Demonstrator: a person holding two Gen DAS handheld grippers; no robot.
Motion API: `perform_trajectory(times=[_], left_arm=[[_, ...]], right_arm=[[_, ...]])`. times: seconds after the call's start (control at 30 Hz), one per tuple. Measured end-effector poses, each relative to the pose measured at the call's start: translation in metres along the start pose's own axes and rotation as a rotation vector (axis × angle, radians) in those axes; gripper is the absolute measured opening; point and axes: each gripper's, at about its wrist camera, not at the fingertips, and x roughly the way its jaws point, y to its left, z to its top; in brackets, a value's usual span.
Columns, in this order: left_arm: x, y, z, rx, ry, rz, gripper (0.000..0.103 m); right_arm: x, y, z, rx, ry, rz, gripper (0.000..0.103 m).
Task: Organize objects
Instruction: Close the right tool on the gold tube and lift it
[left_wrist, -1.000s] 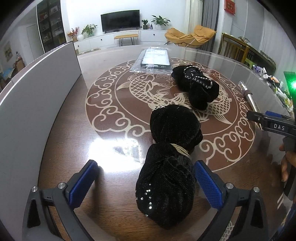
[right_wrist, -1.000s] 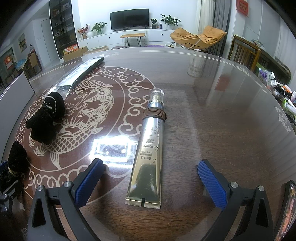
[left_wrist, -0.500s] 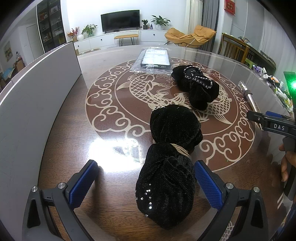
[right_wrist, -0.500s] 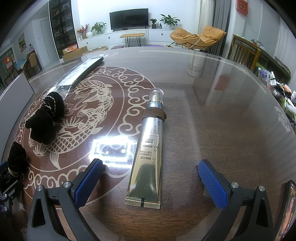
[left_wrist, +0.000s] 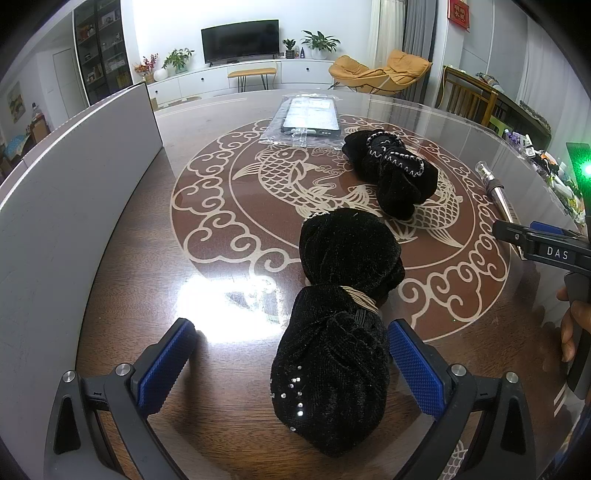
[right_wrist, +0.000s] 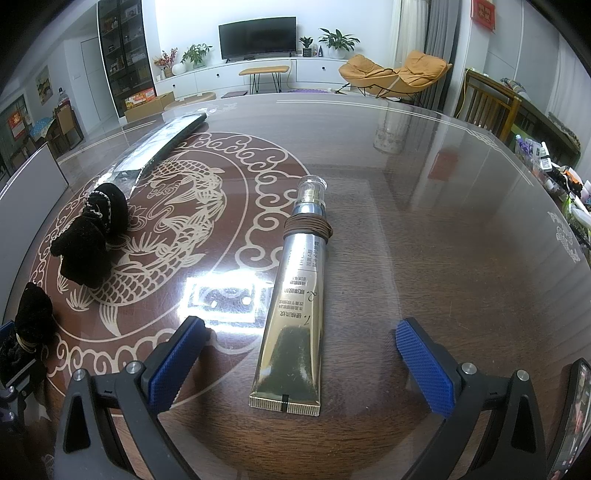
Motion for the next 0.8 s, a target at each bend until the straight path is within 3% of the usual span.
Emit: perform_trajectory(times=[0.53, 0.7, 0.73, 0.77, 0.8], left_arm=[[0.000, 0.000, 0.001, -0.001, 0.001, -0.001, 0.103], [0.005, 0.000, 0.010, 0.017, 0.077, -0.007, 0.103], [0.005, -0.001, 0.012, 0.025, 0.077, -0.013, 0.089], [0.000, -0.004, 0.012, 0.054, 0.037, -0.031, 0.074], [-0.003, -0.005, 0.011, 0.080, 0.011, -0.048, 0.046]], right_arm=[[-0.001, 0.000, 0.000, -0.001, -0.001, -0.002, 0.103], [0.000, -0.001, 0.001, -0.001, 0.014, 0.004, 0.103], [0.001, -0.001, 0.003, -0.009, 0.034, 0.008, 0.101], [-0.001, -0.002, 0.007, -0.027, 0.043, 0.019, 0.082], [-0.003, -0.003, 0.011, -0.040, 0.038, 0.026, 0.041]])
